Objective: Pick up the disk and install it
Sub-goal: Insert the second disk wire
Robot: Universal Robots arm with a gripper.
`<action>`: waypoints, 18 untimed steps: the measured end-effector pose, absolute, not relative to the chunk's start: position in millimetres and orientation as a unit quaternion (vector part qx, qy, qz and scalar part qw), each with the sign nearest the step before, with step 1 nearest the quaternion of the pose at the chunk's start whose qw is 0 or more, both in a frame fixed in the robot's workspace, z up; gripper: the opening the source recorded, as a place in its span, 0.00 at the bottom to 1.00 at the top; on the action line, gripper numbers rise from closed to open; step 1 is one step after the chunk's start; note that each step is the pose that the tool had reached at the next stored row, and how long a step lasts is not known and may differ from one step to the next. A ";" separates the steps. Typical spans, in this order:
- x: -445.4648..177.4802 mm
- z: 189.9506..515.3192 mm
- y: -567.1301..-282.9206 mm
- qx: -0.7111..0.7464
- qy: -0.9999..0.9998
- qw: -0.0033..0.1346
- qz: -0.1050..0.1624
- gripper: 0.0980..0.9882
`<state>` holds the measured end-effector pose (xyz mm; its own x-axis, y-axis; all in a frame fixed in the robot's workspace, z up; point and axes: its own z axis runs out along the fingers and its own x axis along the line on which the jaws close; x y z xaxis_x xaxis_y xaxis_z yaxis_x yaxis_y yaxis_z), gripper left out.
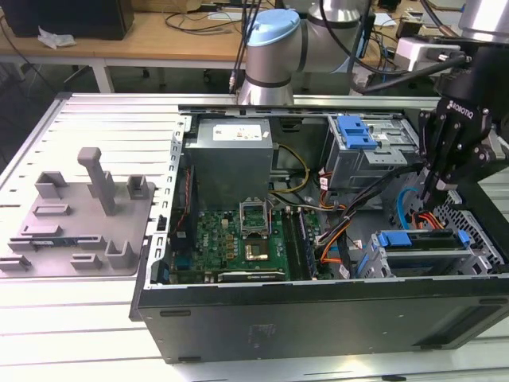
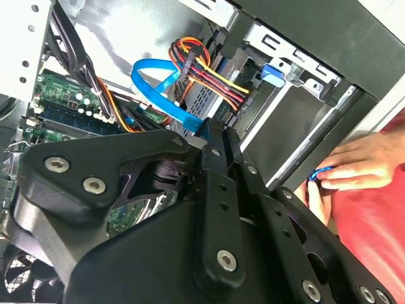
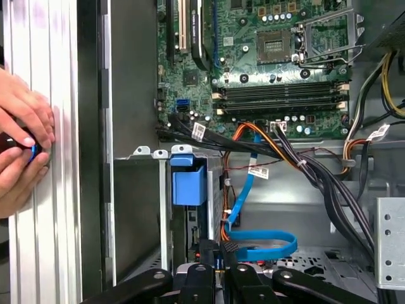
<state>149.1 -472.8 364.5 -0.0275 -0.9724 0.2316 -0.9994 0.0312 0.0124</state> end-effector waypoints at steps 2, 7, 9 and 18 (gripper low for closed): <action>146.4 364.2 -480.5 0.692 -0.714 0.078 0.073 0.07; 143.1 363.0 -492.4 0.693 -0.716 0.057 0.062 0.07; 142.9 362.6 -495.9 0.694 -0.716 0.051 0.057 0.07; 141.3 359.2 -510.2 0.695 -0.718 0.028 0.037 0.07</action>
